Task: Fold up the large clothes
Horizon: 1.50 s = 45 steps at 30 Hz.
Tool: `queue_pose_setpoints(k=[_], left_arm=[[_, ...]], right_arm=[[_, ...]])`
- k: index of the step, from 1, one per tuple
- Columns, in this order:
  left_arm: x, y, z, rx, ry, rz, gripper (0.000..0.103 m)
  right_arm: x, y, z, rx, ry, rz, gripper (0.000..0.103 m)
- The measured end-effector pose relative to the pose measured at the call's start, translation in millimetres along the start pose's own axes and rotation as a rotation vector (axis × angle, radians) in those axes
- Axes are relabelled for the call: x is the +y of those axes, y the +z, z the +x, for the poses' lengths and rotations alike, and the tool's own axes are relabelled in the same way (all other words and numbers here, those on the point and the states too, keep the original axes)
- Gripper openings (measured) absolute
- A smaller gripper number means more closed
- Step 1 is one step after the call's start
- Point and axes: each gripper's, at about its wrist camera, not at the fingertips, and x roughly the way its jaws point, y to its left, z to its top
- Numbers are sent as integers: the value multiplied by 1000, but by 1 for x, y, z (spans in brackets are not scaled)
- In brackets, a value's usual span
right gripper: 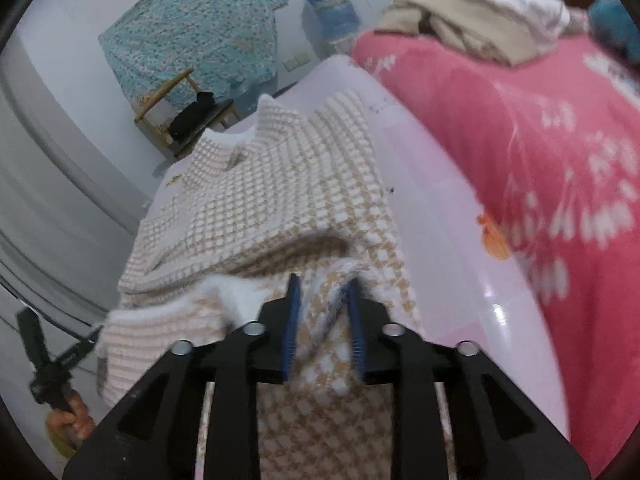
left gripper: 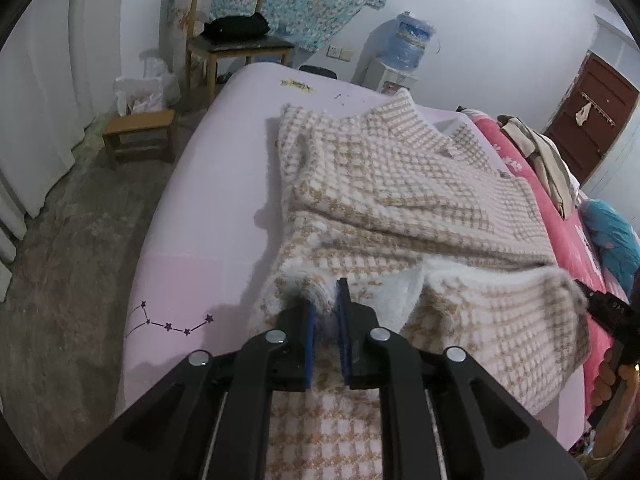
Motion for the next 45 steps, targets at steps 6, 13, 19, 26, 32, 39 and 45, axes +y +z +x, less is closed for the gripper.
queue_pose_setpoints(k=[6, 13, 19, 26, 32, 39, 45], left_arm=[[2, 2, -10, -1, -46, -19, 23], [8, 3, -22, -19, -88, -67, 42], [5, 1, -54, -130, 17, -10, 67], [-9, -53, -63, 25, -49, 80, 69], [-21, -115, -50, 160, -60, 123, 69], [4, -106, -30, 91, -112, -54, 72], [22, -98, -27, 58, -242, -197, 79]], right_arm=[[-1, -1, -31, -116, -19, -17, 65], [10, -13, -66, -148, -62, -106, 65], [7, -34, -69, -81, -77, -103, 69], [-2, -71, -73, 23, -52, -55, 72], [-5, -108, -78, 89, -65, -48, 72], [-24, -111, -69, 80, -93, 38, 72], [-32, -108, -64, 51, -75, 81, 72]])
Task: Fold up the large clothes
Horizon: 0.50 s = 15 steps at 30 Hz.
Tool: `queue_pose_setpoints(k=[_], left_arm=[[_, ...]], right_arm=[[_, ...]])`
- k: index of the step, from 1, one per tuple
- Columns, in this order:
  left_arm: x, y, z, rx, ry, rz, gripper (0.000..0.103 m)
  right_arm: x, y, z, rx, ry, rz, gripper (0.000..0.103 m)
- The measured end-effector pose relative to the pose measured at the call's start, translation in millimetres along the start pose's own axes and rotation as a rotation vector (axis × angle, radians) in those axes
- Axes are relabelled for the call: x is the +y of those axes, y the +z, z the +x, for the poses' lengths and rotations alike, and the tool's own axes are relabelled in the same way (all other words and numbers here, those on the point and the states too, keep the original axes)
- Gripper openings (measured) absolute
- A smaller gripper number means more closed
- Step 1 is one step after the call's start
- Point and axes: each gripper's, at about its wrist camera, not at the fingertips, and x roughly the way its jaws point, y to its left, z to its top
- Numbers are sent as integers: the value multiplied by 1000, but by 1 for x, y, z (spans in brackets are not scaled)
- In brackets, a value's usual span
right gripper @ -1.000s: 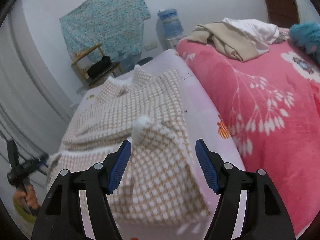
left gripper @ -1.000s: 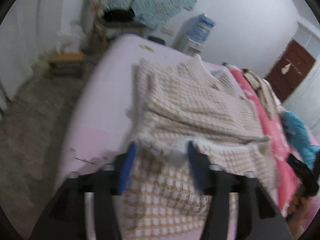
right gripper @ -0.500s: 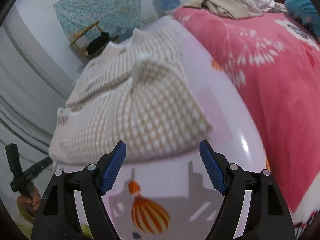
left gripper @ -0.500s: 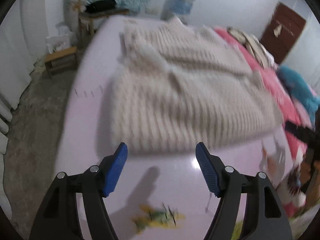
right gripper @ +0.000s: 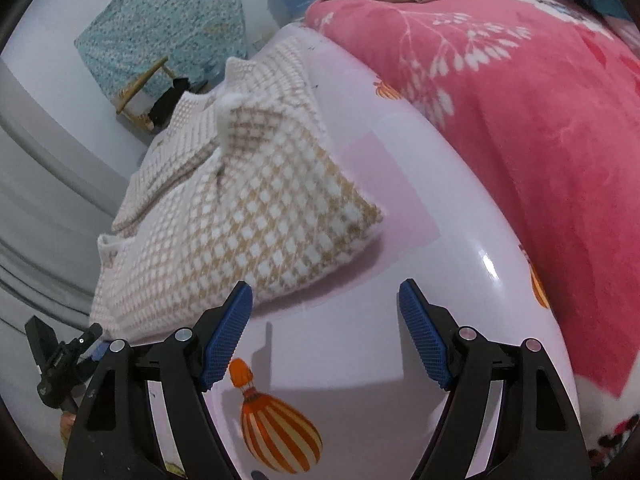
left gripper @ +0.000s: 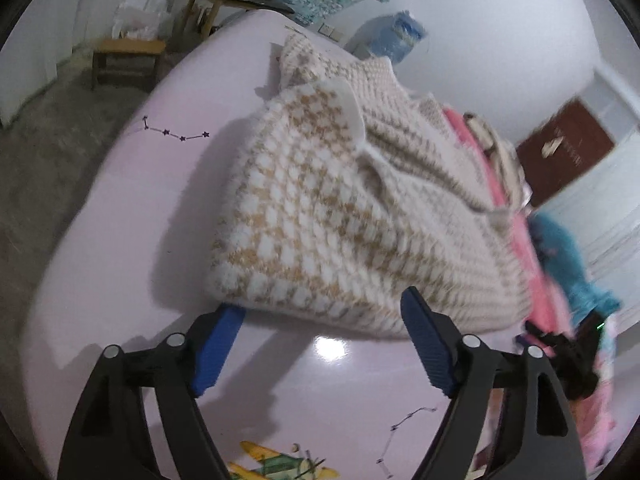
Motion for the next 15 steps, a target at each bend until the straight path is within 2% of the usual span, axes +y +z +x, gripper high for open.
queue_pose_setpoints(k=[3, 6, 8, 11, 13, 15], left_arm=[[11, 1, -3, -19, -73, -82, 80], [26, 6, -4, -42, -151, -205, 80], [30, 10, -3, -60, -166, -261, 80], [24, 14, 1, -76, -118, -251, 77], [17, 16, 4, -80, -48, -215, 65], [15, 18, 4, -80, 17, -184, 46]], right_arm=[[0, 6, 4, -12, 15, 14, 72], [-3, 14, 11, -30, 49, 50, 72], [-5, 16, 13, -44, 74, 75, 72], [-7, 25, 21, -70, 98, 103, 70], [-4, 28, 25, -85, 84, 101, 68], [2, 32, 30, -106, 57, 90, 63]])
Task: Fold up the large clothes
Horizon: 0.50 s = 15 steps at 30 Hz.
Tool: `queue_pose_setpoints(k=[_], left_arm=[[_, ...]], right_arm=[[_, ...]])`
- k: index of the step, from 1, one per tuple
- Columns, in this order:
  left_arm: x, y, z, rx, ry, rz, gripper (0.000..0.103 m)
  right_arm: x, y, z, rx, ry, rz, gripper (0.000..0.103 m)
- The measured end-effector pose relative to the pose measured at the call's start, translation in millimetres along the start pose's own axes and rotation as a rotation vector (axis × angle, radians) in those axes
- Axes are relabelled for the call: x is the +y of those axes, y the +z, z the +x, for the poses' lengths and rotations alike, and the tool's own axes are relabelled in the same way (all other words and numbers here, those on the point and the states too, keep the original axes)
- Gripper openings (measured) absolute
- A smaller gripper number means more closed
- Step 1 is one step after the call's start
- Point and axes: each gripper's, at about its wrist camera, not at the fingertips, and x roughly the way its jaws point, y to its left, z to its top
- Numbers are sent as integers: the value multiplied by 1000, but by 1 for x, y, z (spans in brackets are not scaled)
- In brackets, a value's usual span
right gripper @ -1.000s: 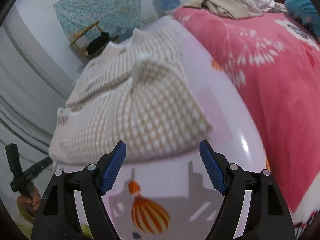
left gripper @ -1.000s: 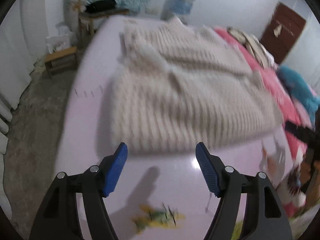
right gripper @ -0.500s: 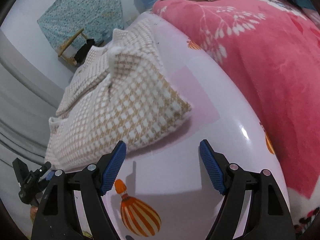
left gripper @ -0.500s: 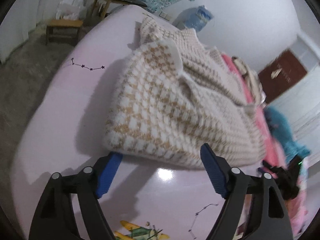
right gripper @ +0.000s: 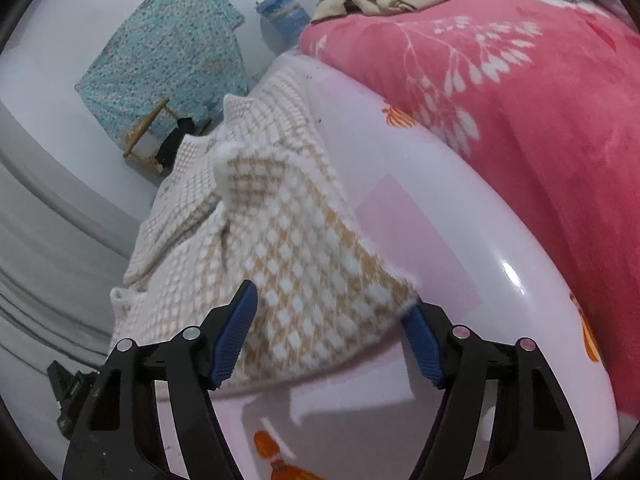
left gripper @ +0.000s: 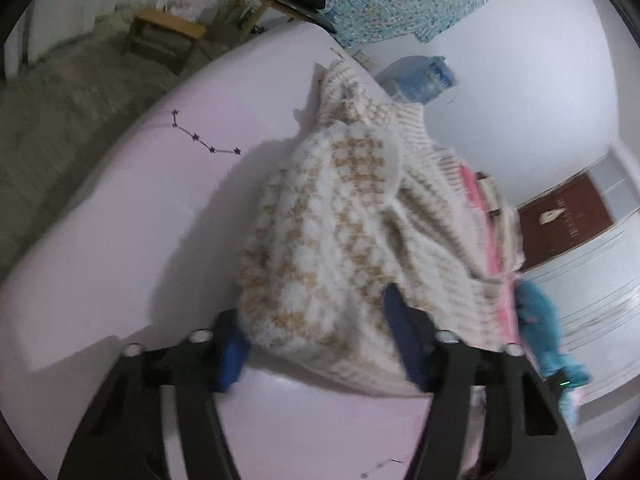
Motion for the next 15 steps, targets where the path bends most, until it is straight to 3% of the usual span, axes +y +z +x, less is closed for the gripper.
queue_pose_setpoints(k=[2, 4, 6, 10, 15], left_arm=[[-4, -1, 1, -4, 72, 56, 36], [-12, -4, -1, -19, 130, 131, 25], [-29, -10, -4, -53, 197, 248, 14], [-68, -22, -29, -168, 290, 455, 11], [-75, -27, -64, -173, 268, 492, 10]], right_arm=[[5, 1, 4, -11, -45, -26, 53], [13, 5, 7, -16, -108, -71, 33], [22, 6, 4, -27, -128, -119, 23], [41, 3, -21, -85, -149, -218, 12], [50, -1, -55, -106, -122, -272, 9]])
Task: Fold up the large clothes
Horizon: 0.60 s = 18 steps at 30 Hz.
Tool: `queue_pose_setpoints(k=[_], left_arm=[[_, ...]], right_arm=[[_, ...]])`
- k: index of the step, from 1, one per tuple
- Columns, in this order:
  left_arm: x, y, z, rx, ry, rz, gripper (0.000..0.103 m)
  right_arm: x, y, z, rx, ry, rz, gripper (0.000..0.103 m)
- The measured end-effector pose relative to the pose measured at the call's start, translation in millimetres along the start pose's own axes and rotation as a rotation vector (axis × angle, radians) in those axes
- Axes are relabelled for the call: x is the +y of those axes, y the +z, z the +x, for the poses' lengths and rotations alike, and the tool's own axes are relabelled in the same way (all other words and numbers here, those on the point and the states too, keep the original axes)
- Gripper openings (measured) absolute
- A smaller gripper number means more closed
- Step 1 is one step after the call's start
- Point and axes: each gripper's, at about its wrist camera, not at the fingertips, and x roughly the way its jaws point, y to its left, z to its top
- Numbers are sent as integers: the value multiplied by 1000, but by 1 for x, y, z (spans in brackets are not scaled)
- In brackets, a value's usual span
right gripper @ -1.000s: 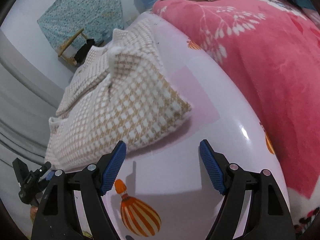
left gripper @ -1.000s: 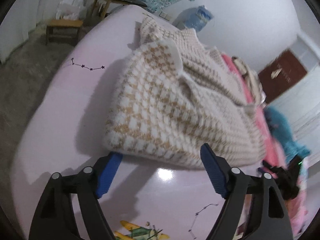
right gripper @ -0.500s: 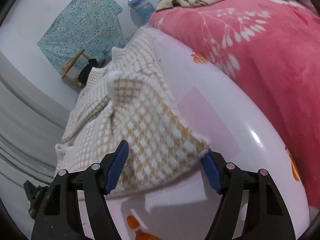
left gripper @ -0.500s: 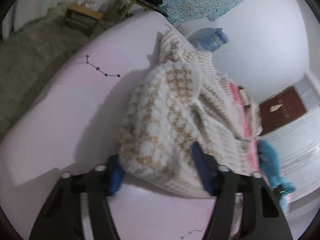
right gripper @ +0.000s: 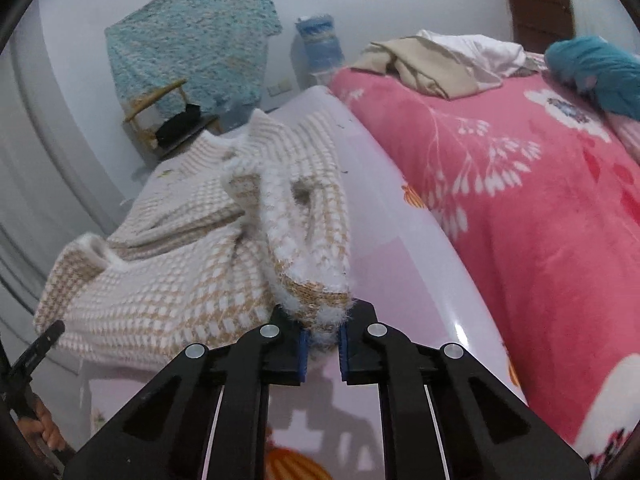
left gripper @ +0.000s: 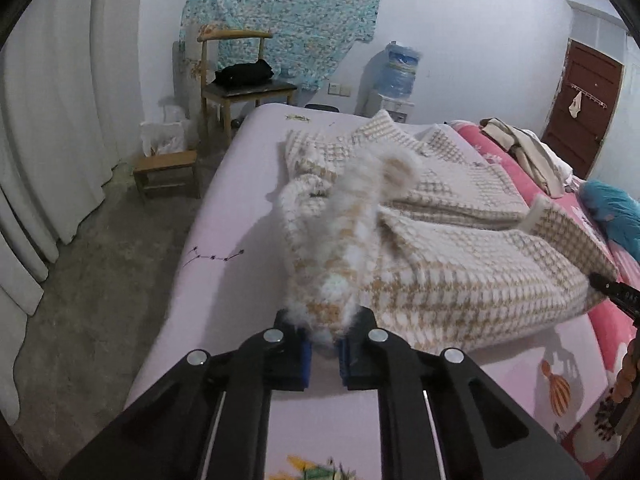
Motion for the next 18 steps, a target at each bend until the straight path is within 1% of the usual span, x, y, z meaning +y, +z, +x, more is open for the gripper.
queue_pose_setpoints(k=[4, 6, 8, 9, 10, 11, 12, 13, 14, 15, 16, 18], left_arm=[[10, -8, -25, 39, -46, -1, 10], [21, -23, -36, 83, -65, -14, 10], [32, -37, -33, 145, -91, -58, 11], [39, -43, -26, 182, -112, -87, 15], [47, -50, -20, 216, -132, -126, 17], [59, -56, -12, 249, -160, -187, 20], [70, -59, -8, 266, -189, -242, 25], [82, -62, -5, 278, -215, -303, 27], [92, -63, -8, 270, -222, -338, 32], [97, -62, -11, 256, -222, -353, 37], [102, -60, -16, 235, -221, -366, 40], [116, -53, -28, 163, -172, -391, 44]], right_arm=[[-4, -12, -24, 20, 27, -5, 9], [-11, -26, -31, 61, 53, 22, 10], [-18, -37, -26, 121, 80, 55, 13], [-22, -42, -20, 149, 85, 74, 18], [-27, -46, -14, 177, 78, 94, 23], [-33, -49, -8, 206, 68, 117, 26], [-38, -51, -5, 220, 56, 135, 32], [-41, -51, -5, 221, 44, 142, 40], [-46, -48, -11, 205, 30, 148, 45], [-49, -45, -16, 185, 25, 152, 53], [-53, -44, -22, 165, 20, 156, 57], [-63, -38, -35, 119, -12, 175, 57]])
